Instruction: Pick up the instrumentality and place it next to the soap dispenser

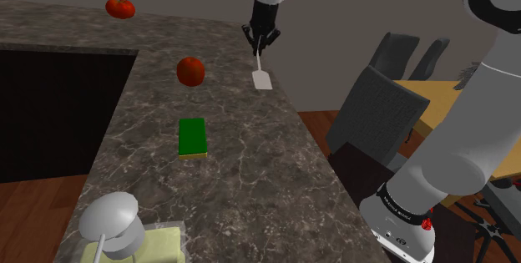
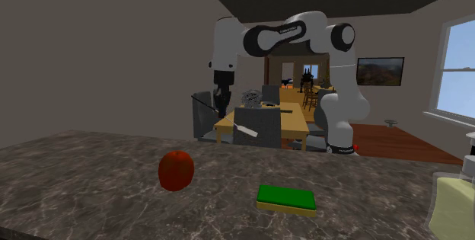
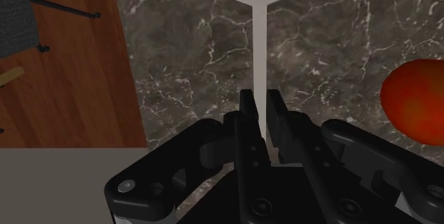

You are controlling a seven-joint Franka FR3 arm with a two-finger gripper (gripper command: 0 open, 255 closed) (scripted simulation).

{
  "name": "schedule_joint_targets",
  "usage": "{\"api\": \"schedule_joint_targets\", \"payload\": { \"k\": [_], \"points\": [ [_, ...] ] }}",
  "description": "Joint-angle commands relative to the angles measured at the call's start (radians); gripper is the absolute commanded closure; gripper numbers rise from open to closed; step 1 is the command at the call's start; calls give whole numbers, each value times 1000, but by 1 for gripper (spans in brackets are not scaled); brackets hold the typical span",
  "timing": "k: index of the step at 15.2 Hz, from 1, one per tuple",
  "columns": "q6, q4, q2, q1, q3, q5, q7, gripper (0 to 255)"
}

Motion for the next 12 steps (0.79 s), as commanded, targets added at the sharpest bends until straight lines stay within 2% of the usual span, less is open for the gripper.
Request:
{"api": "schedule_joint_targets", "payload": {
  "k": [1,12],
  "points": [
    [-25,21,-3,0,0,1,-1,255],
    [-173,170,-3,2,2,3,-6,255]
  ]
}}
